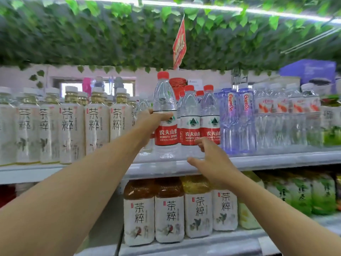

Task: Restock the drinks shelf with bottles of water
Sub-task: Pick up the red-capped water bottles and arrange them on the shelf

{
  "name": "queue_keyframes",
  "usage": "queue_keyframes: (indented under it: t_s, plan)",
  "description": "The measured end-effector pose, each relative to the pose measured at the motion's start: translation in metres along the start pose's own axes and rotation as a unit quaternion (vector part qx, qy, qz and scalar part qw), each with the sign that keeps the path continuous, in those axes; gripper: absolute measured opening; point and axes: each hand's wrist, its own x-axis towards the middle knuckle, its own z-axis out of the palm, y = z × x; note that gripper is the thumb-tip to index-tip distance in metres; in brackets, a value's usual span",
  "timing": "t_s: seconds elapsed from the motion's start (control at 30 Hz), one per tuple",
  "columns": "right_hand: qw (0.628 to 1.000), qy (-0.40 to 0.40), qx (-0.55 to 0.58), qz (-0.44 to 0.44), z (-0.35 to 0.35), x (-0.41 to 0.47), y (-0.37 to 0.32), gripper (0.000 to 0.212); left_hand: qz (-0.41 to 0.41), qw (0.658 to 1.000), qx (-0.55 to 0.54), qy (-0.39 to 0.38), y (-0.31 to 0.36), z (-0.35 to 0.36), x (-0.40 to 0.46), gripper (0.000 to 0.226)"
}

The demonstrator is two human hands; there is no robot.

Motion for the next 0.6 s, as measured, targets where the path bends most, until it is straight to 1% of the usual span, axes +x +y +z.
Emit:
queue_keyframes:
  t_s: [0.1,0.23,0.37,0.6]
  plan:
    - [1.000,0.007,0.011,-0.011,0.003,0.008,0.004,0.059,0.002,1.000,0.000,0.005,-0.007,0.005,0.013,0.028]
    - [1.000,0.003,0.012,-0.018,0.004,0.020,0.019,0.062,0.000,1.000,-0.006,0.020,-0.015,0.014,0.030,0.034]
    - [0.999,-0.001,0.022,-0.024,0.004,0.026,0.030,0.065,0.000,1.000,0.003,0.019,-0.025,0.020,0.039,0.037]
    - [0.999,-0.001,0.025,-0.044,0.001,0.027,0.033,0.056,0.002,1.000,0.030,0.009,-0.033,0.020,0.047,0.040]
